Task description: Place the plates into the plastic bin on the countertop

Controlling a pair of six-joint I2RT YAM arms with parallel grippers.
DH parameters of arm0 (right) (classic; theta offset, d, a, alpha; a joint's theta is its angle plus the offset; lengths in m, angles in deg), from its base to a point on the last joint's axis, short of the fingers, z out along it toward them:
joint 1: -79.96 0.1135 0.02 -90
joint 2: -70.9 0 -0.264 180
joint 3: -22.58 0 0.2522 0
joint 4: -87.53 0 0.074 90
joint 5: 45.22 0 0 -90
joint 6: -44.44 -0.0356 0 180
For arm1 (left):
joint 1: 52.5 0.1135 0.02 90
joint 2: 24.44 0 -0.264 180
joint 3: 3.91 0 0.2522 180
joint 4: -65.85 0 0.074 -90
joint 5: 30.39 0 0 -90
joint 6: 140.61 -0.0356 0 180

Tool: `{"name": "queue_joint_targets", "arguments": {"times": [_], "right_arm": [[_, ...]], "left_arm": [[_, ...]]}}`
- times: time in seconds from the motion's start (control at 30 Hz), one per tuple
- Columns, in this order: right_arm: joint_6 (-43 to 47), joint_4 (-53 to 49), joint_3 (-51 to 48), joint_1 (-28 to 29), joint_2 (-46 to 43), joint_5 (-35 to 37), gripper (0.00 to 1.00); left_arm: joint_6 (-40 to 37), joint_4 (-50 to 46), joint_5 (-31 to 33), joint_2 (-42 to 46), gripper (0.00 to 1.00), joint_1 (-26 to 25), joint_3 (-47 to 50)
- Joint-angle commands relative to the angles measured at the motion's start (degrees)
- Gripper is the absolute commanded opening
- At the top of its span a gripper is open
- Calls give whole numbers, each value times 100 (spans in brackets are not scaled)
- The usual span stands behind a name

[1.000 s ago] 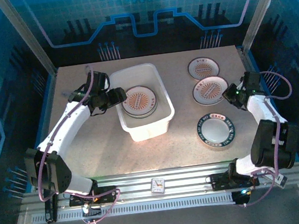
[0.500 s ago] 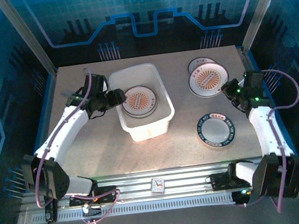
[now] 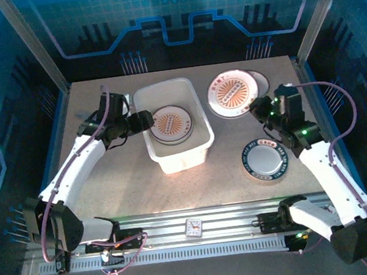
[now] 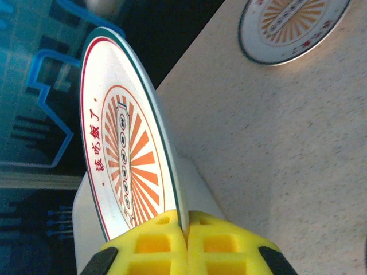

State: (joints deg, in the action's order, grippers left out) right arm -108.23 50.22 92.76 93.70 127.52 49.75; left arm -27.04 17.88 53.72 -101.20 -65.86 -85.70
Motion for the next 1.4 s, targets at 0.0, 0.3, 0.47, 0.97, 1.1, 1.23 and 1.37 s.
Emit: {"name": "queue_joint_targets", "arguments": {"times": [0.0, 0.3, 0.47, 0.97, 1.1, 1.23, 1.37], "right_arm": [[-500, 149, 335, 596, -12, 1027, 0], [-935, 530, 952, 2153, 1009, 1982, 0], [-1087, 605, 1505, 2720, 1795, 2298, 0], [-2646, 436, 2295, 3588, 3321, 3354, 0], [-3103, 278, 2426, 3709, 3546, 3529, 0], [-3378, 415, 2425, 3725, 3716, 3512, 0], [-3582, 314, 2574, 3745, 3896, 3485, 0]], "left_arm": [[-77, 175, -593, 265, 72, 377, 160], [97, 407, -1424, 520, 72, 1176, 518], [88, 456, -1712, 600, 72, 1511, 657], [-12, 309, -2004, 525, 72, 1820, 659], [14, 288, -2030, 481, 72, 1820, 651], [54, 262, -2041, 468, 72, 1820, 644], [51, 240, -2045, 451, 72, 1821, 642]]}}
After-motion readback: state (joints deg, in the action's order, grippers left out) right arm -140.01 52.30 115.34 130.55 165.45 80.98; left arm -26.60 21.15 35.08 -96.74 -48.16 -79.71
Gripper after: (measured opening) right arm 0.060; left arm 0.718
